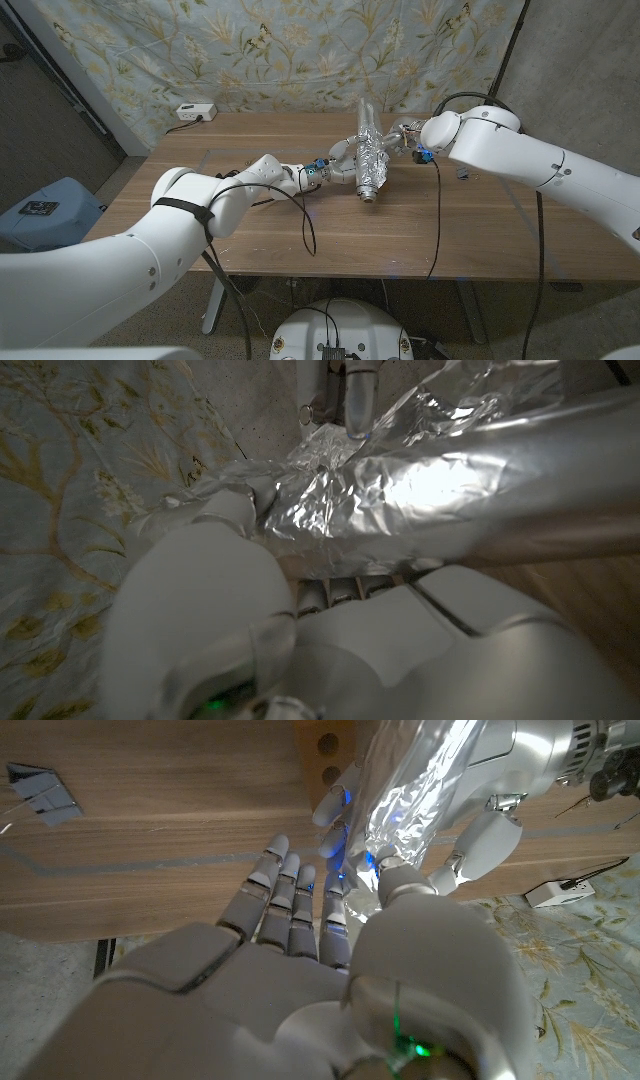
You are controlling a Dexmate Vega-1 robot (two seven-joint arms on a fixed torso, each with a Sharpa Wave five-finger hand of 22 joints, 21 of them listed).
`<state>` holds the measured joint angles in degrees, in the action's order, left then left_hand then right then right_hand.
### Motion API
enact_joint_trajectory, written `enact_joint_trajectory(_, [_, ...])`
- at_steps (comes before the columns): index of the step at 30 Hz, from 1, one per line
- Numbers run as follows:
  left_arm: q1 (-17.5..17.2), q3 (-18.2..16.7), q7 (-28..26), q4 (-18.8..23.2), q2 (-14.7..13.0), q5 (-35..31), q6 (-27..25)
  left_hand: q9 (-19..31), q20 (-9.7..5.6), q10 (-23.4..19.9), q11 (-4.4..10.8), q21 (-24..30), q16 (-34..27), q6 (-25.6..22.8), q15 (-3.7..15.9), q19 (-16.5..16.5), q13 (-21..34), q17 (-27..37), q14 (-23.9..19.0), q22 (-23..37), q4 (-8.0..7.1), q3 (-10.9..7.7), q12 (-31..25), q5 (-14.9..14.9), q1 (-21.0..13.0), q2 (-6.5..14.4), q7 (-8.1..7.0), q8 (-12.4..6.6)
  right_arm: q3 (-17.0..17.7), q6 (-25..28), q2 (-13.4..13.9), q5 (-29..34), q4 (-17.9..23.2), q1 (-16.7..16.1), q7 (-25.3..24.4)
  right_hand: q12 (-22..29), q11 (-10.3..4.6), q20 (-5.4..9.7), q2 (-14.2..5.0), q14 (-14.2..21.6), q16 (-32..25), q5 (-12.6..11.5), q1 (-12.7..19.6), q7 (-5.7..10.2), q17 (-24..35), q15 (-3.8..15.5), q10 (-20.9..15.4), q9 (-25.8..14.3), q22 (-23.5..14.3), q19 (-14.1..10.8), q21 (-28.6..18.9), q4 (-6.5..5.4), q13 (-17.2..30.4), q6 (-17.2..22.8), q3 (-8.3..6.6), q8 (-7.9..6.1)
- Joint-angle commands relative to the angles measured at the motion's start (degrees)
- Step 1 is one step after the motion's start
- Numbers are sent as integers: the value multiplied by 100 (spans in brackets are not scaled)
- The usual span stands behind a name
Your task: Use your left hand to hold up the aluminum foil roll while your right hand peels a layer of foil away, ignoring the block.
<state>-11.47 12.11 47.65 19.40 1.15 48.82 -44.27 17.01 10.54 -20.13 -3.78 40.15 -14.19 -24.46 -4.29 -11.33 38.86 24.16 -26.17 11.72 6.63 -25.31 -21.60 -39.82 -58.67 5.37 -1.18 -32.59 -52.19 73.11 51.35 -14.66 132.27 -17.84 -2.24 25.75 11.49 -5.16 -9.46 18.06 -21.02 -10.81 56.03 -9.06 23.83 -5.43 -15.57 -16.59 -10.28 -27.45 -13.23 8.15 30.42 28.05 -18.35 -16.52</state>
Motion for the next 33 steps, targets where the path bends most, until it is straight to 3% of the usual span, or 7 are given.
enact_joint_trajectory(1, [-5, 13, 54, 4, -35, -2, -4, -18, 2, 60, -44, 46, 24, -66, -26, 33, -20, -25, 51, 3, 3, -28, 44, 33, 75, -11, -167, 32, -8, -78, -75, 48, -37, -84, -187, 77, -50, 4, -58, 103, -90, -24, 63, -241, 89, 27, -84, -53, -26, -117, -56, 45, 54, 246, -40, -91])
enact_joint_trajectory(12, [-13, -46, -49, -3, -44, 36, 40, -67, 11, 43, -47, 61, 52, -187, -40, 47, -84, -82, 64, -1, 34, -49, 94, 75, 111, 15, -261, 36, 107, -150, -43, -124, -173, -40, 17, 119, -64, 2, -65, 94, -141, -33, 221, -245, 185, 53, -78, -111, -31, -132, -58, 92, 104, 381, -98, -129])
enact_joint_trajectory(17, [-31, -137, -140, -12, -20, 81, 91, -109, 21, 29, -36, 72, 62, -323, -47, 59, -129, -118, 64, -3, 61, -70, 130, 105, 128, 38, -503, 24, 118, -175, -50, -182, -252, -18, 93, 137, -29, -17, -45, 108, -174, -28, 297, -251, 230, 29, -80, -139, -32, -151, -64, 113, 127, 442, -111, -141])
enact_joint_trajectory(20, [-46, -201, -175, -17, -8, 106, 140, -122, 29, 23, -17, 78, 62, -325, -50, 54, -141, -125, 63, -3, 69, -78, 140, 112, 131, 46, -541, 36, 66, -183, -55, -164, -284, 19, 118, 158, -34, -21, -56, 136, -196, -30, 362, -254, 246, 23, -103, -159, -33, -175, -73, 127, 141, 565, -134, -183])
enact_joint_trajectory(24, [-47, -249, -232, -21, 0, 94, 166, -152, 34, 6, 19, 82, 64, -386, -57, 66, -168, -137, 72, -5, 83, -90, 160, 132, 147, 55, -637, 41, 59, -188, -85, -156, -329, 16, 106, 225, -81, 10, -79, 202, -267, -31, 496, -228, 309, 83, -198, -233, -38, -226, -93, 112, 180, 1065, -171, -371])
enact_joint_trajectory(33, [-57, -356, -320, -27, 35, 58, 210, -191, 28, -14, 40, 96, 63, -471, -55, 61, -203, -155, 71, -7, 96, -101, 186, 159, 176, 62, -618, 44, 87, -226, -76, -94, -344, -43, 19, 368, -263, 162, -209, 423, -464, -51, 597, -154, 475, 266, -480, -363, -53, -422, -185, -36, 236, 1667, -328, -595])
